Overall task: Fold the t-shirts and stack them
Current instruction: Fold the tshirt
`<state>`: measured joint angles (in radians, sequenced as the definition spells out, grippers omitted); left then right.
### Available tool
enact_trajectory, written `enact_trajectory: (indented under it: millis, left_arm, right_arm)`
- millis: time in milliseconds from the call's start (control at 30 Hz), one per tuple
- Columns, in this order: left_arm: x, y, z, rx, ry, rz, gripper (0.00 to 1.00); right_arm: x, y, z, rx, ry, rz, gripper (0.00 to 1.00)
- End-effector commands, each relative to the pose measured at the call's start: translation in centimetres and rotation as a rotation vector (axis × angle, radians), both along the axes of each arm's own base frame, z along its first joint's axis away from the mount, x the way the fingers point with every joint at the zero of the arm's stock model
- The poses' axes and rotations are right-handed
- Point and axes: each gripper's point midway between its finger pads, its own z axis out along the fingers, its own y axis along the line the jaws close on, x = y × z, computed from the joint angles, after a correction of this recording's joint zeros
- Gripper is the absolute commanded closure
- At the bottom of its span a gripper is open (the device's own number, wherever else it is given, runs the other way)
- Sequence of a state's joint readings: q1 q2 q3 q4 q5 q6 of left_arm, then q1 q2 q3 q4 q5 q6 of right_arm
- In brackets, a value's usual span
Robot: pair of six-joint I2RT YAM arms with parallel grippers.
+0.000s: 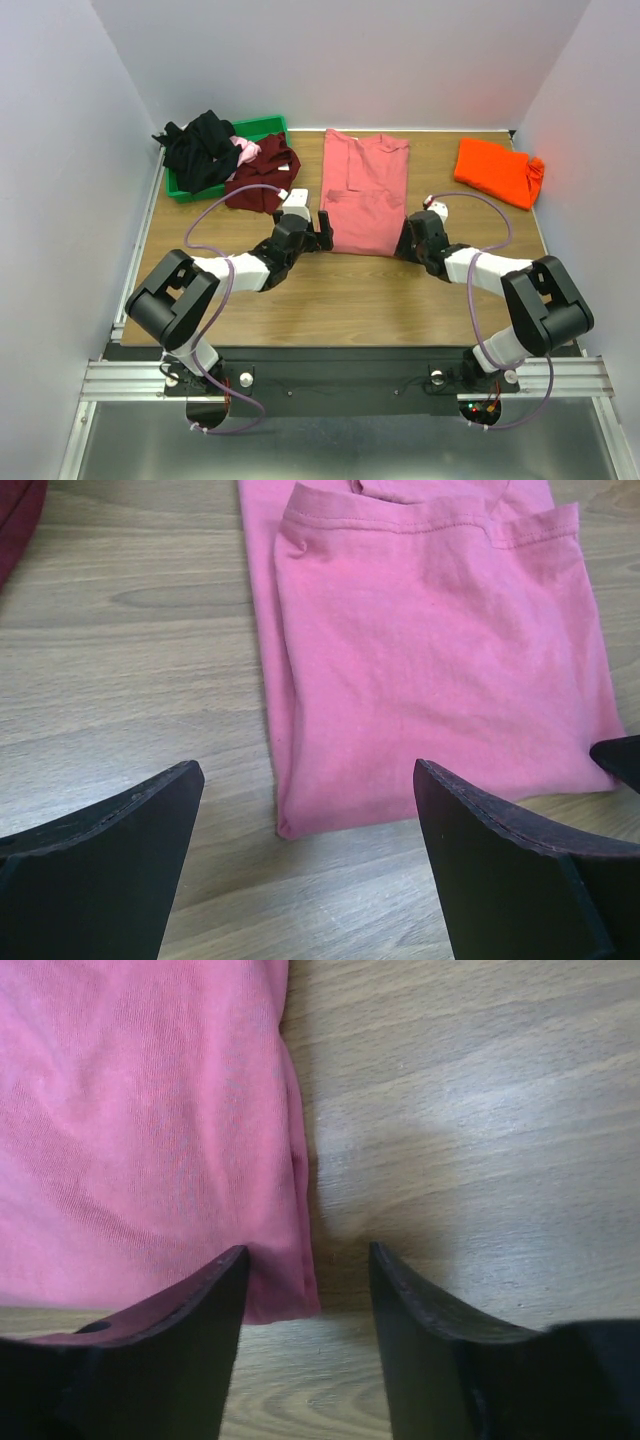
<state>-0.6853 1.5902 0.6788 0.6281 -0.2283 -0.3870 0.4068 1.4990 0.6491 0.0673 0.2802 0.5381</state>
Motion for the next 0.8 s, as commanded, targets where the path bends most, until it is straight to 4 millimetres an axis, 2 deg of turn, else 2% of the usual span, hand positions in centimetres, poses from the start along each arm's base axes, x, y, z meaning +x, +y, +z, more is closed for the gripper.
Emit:
enact_trajectory:
  millis: [0, 167, 267, 300, 367, 400, 467, 500, 600, 767]
  left_arm:
    - [0.0, -0.1, -0.1, -0.011, -0.006, -0.007, 0.02]
    - [-0.1, -0.2, -0.4, -0.01, 0.001, -0.015, 0.02]
    - [-0.3, -0.2, -1.0, -0.003, 0.014, -0.017, 0.02]
    - [-0.4, -0.1, -1.2, -0.001, 0.019, -0.015, 0.03]
    - [-0.9, 0.3, -1.7, -0.004, 0.029, -0.011, 0.05]
    - [-0.9, 0.3, -1.5, -0.016, 0.018, -0.013, 0.06]
    - [-1.1, -0.1, -1.6, -0.022, 0.022, -0.034, 0.08]
    - [-1.3, -0.6, -1.9, -0.03, 0.034, -0.061, 0.14]
    - [-1.5, -1.8, -2.8, -0.046, 0.061, -0.108, 0.22]
    - [-1.1, -1.7, -3.8, -0.032, 0.078, -0.088, 0.27]
  right_arm:
    - [0.3, 0.2, 0.4, 0.019, -0.033, -0.011, 0.46]
    - [0.1, 0.7, -0.8, 0.029, 0.007, 0.009, 0.57]
    - [0.1, 0.9, -1.2, 0.03, 0.02, 0.018, 0.67]
    - [0.0, 1.0, -1.3, 0.03, 0.022, 0.021, 0.73]
    - [-0.1, 0.9, -1.4, 0.028, 0.027, 0.023, 0.8]
    - [-0.1, 0.9, -1.5, 0.024, 0.029, 0.024, 0.87]
    - [-0.2, 0.8, -1.5, 0.022, 0.028, 0.022, 0.92]
    - [-0.1, 0.8, -1.5, 0.021, 0.028, 0.021, 0.96]
    - [-0.1, 0.9, -1.6, 0.022, 0.03, 0.023, 0.98]
    - [-0.1, 0.6, -1.7, 0.011, 0.03, 0.019, 0.98]
